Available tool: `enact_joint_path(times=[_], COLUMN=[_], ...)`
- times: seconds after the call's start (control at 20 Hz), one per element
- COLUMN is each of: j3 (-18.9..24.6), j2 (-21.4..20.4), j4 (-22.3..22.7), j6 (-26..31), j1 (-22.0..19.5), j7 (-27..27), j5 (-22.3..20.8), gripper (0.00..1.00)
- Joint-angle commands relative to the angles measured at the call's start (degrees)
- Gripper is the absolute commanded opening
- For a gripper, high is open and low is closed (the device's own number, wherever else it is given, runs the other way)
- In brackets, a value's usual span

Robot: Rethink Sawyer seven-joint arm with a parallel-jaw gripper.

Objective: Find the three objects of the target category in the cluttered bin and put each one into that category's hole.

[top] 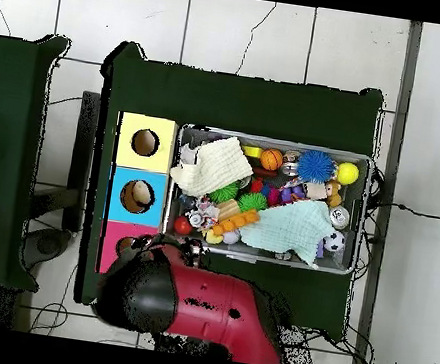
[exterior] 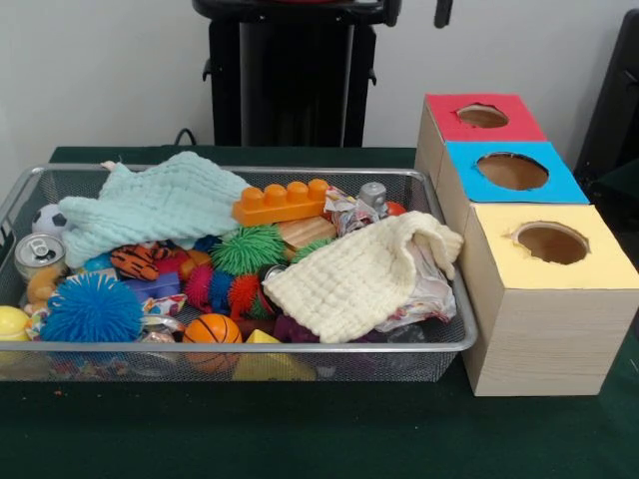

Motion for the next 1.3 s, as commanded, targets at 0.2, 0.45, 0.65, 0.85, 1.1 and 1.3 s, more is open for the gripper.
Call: enact_joint_path(times=[0.2, 0.45, 0.65, 0.85, 1.1, 1.3], j3=[6.8, 10.15, 13.32, 15.97, 18.85, 21.4], j2=[6.65, 8.59, 9.79, 12.29, 15.3, 18.21], j4=[-11.56, -14.45, -15.91, -18.21, -21.84, -25.54], j6=[10.53, 10.96, 11.7, 10.71, 10.19, 10.71], j1=[-9.38, -15.03, -18.85, -21.91, -24.98, -27.23], j7=[-9.38, -13.97, -15.88, -16.95, -17.95, -19.54], j5=[-6.78, -8.97, -10.33, -12.84, -16.51, -18.95], gripper=[1.0, 1.0, 1.0, 1.0, 1.0, 1.0])
